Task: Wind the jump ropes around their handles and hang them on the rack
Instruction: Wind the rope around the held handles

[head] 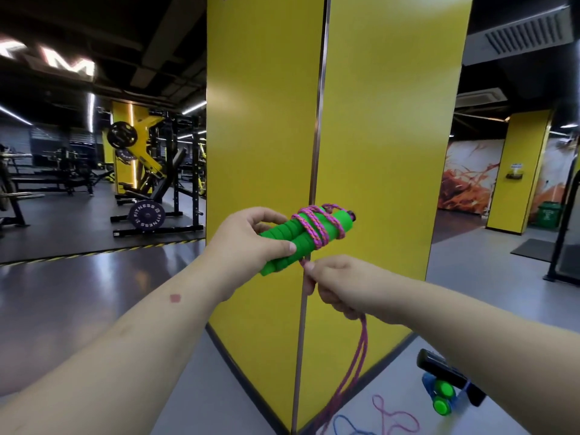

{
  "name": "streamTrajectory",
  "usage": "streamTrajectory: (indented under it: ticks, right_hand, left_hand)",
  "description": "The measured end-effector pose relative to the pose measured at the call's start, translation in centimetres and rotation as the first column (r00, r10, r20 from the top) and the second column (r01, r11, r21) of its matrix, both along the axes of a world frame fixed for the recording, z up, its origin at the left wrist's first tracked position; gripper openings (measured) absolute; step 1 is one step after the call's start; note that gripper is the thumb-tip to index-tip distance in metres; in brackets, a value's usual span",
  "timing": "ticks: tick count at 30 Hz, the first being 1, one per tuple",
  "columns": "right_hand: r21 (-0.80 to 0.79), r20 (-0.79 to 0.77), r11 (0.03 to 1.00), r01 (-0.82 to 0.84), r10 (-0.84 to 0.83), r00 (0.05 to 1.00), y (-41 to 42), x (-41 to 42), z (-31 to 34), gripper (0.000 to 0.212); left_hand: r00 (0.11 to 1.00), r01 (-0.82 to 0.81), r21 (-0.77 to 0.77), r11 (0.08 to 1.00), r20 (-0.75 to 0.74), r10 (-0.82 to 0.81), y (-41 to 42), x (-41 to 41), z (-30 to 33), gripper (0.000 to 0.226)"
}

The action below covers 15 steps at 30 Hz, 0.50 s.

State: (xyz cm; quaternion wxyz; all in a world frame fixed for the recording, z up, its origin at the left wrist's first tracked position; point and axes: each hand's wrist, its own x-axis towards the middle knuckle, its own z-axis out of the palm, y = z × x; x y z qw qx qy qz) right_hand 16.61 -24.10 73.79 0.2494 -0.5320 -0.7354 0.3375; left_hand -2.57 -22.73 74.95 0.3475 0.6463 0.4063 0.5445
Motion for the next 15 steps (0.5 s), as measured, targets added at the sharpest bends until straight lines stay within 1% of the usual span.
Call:
streamTrajectory:
  ticks: [1,2,3,4,5,7,9,10,12,14,15]
  right_hand:
    - [0.122,0.221,0.992,-0.026,-0.002,0.975,-0.9,-0.1,0.5,0.039]
    - [0.241,0.413,0.966,-0.09,-0.019,0.91,-1.5,-0.1,1.1,0.036]
    - [0.324,0.541,0.931,-0.166,-0.038,0.84,-1.9,-0.2,1.8,0.034]
    - [0.372,0.607,0.902,-0.222,-0.055,0.793,-2.3,-0.2,2.6,0.032]
    - [0.392,0.627,0.887,-0.243,-0.064,0.777,-2.6,-0.1,3.6,0.03]
    - [0.415,0.583,0.884,-0.215,-0.077,0.809,-2.5,0.5,5.6,0.022]
    - [0.473,0.511,0.861,-0.185,-0.097,0.854,-1.6,1.6,7.4,0.023]
    - [0.482,0.453,0.861,-0.164,-0.085,0.887,-0.8,2.1,8.0,0.024]
    - [0.444,0.295,0.889,-0.11,-0.03,0.955,0.4,3.1,8.2,0.024]
    - [0.321,0.079,0.945,-0.059,0.035,0.996,1.8,3.6,7.5,0.015]
    - [0.22,-0.069,0.975,-0.035,0.051,0.996,2.3,3.7,6.9,0.012]
  left_hand:
    - [0.993,-0.08,0.047,0.996,-0.088,0.084,0.2,0.0,-0.2,0.037]
    - [0.973,-0.135,0.087,0.987,-0.176,0.148,0.3,0.1,-0.4,0.037]
    - [0.945,-0.167,0.124,0.978,-0.262,0.195,0.1,0.3,-0.5,0.038]
    - [0.914,-0.178,0.159,0.971,-0.34,0.223,-0.1,0.6,-0.5,0.037]
    - [0.885,-0.171,0.191,0.967,-0.402,0.236,-0.5,0.8,-0.4,0.035]
    - [0.853,-0.129,0.203,0.971,-0.477,0.213,-0.8,0.9,-0.1,0.034]
    - [0.875,-0.045,0.123,0.991,-0.475,0.098,-0.9,0.5,0.2,0.034]
    - [0.903,0.028,0.06,0.998,-0.43,0.0,-1.0,0.2,0.4,0.034]
    - [0.938,0.207,-0.058,0.977,-0.273,-0.215,-1.1,-0.6,0.7,0.038]
    - [0.918,0.379,-0.134,0.916,-0.072,-0.39,-1.1,-1.4,0.8,0.038]
    - [0.898,0.438,-0.146,0.887,0.028,-0.438,-1.2,-1.7,1.0,0.036]
